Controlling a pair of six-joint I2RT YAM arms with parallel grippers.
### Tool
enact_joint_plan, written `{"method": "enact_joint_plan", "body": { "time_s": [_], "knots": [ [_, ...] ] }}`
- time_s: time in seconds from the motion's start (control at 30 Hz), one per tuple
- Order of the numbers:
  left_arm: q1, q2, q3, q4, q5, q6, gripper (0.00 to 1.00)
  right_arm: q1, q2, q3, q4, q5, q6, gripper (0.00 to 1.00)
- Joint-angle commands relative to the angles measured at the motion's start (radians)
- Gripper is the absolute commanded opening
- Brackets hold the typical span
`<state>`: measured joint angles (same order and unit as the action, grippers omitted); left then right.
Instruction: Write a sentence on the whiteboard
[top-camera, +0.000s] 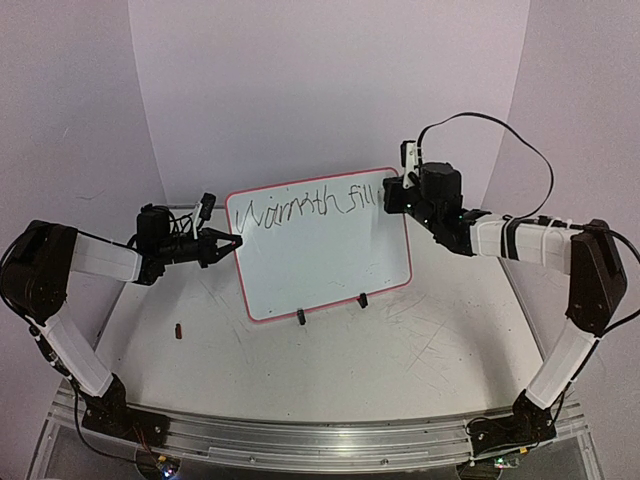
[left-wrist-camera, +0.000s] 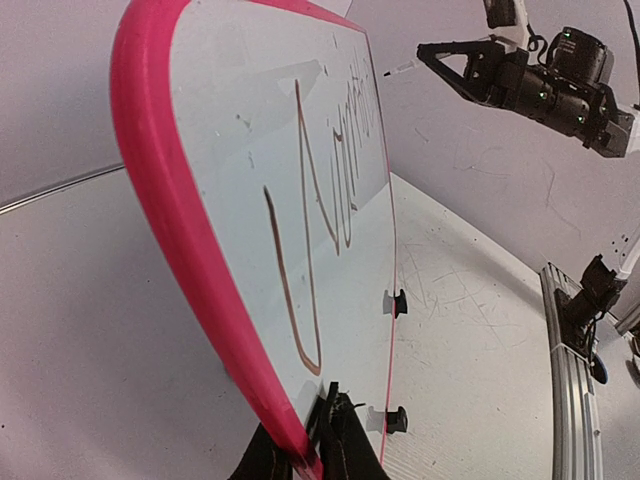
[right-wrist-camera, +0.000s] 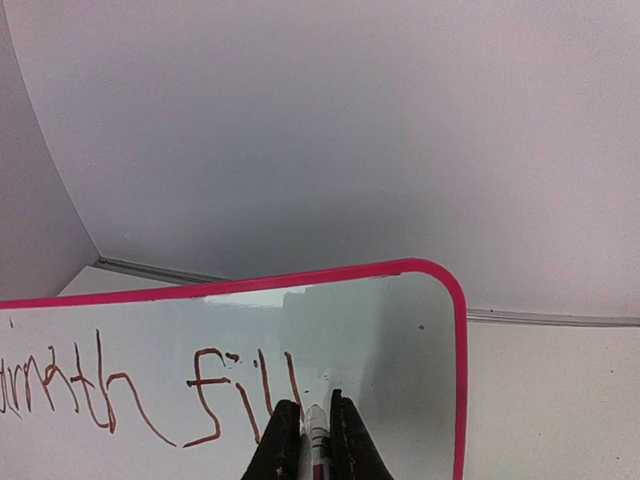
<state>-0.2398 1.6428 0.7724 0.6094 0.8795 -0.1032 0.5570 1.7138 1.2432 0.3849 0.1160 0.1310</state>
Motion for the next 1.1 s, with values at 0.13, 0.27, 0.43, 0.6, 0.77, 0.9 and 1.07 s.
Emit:
{"method": "enact_joint_plan", "body": {
  "time_s": [0.13, 0.27, 0.43, 0.6, 0.77, 0.9, 1.07],
  "knots": [
    [-0.006, 0.013, 0.011, -0.068, -0.129, 0.159, 0.0, -0.014, 0.012, 0.019, 0.058, 0.02, 0.018, 0.0],
    [-0.006, 0.017, 0.015, -0.068, -0.125, 0.159, 0.0, -0.014, 0.022, 0.026, 0.068, 0.039, 0.011, 0.0],
    [-0.007, 0.015, 0.013, -0.07, -0.127, 0.161, 0.0, -0.014, 0.037, 0.041, 0.075, 0.058, 0.001, 0.0],
    [-0.008, 0.011, 0.011, -0.07, -0.125, 0.165, 0.0, -0.014, 0.054, 0.05, 0.094, 0.057, -0.005, 0.0],
    [-0.006, 0.012, 0.011, -0.071, -0.125, 0.166, 0.0, -0.014, 0.065, 0.053, 0.126, 0.056, -0.005, 0.0],
    [-0.007, 0.011, 0.011, -0.071, -0.125, 0.166, 0.0, -0.01, 0.08, 0.069, 0.125, 0.036, -0.005, 0.0],
    [-0.006, 0.013, 0.012, -0.072, -0.123, 0.168, 0.0, 0.005, 0.088, 0.074, 0.122, 0.03, -0.018, 0.0]
  ]
}}
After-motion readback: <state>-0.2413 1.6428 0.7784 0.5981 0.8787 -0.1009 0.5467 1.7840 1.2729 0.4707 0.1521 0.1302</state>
